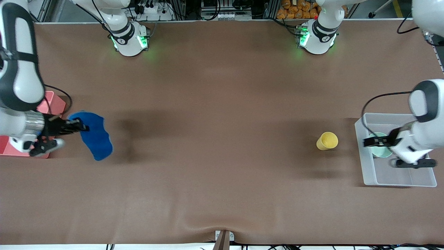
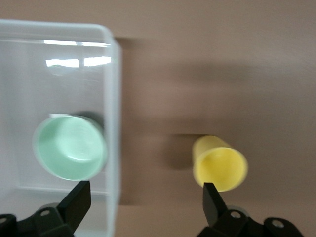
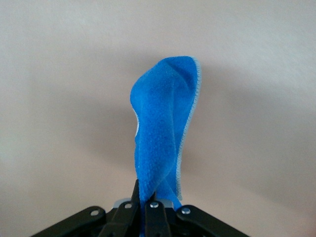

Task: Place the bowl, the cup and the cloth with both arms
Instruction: 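Grasp the yellow cup with the left gripper while the right gripper carries cloth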

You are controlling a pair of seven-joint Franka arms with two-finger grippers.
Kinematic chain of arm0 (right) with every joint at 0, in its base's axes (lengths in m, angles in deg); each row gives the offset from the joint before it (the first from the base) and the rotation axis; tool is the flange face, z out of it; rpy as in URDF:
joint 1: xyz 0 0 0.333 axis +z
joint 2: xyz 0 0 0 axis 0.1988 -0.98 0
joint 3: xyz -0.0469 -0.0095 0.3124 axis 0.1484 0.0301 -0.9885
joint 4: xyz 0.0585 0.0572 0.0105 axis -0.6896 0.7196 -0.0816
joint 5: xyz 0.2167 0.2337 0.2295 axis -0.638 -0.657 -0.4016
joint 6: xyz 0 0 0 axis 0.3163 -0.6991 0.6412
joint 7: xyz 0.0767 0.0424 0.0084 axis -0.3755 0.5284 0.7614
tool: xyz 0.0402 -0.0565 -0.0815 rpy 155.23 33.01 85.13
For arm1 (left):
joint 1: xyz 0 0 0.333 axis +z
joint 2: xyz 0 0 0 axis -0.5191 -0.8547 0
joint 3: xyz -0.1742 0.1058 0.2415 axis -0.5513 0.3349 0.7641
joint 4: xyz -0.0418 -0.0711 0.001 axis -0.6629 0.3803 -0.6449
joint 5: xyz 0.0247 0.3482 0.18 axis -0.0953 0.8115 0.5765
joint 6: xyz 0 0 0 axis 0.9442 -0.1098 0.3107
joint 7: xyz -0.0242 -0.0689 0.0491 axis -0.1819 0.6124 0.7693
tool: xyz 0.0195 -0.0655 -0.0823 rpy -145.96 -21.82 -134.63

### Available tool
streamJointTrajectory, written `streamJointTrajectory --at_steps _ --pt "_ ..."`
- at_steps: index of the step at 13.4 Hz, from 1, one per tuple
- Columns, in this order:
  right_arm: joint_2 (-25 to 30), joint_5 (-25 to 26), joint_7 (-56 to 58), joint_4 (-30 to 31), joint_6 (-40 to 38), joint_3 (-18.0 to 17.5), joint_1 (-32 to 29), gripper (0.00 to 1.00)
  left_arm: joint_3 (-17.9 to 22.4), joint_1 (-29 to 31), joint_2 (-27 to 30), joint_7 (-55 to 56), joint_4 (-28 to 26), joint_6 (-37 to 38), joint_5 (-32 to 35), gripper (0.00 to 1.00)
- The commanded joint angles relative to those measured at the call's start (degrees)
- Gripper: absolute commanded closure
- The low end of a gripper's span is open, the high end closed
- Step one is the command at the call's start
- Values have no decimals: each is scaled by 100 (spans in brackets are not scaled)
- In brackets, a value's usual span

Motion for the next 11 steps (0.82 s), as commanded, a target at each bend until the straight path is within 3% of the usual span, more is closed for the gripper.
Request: streamJointTrajectory --at_steps 1,3,6,11 --pt "286 499 33 -295 -790 -69 -353 100 31 -327 -163 431 -68 -39 144 0" --pt "489 1043 59 -445 -1257 -69 -538 100 40 -486 -417 721 -86 -171 152 4" --pt "613 2001 295 -778 -1767 -69 -775 100 40 -487 -454 758 -611 -784 319 7" --pt "490 3311 736 -824 -1717 -78 -1565 100 40 -487 -393 924 -1069 -1006 319 15"
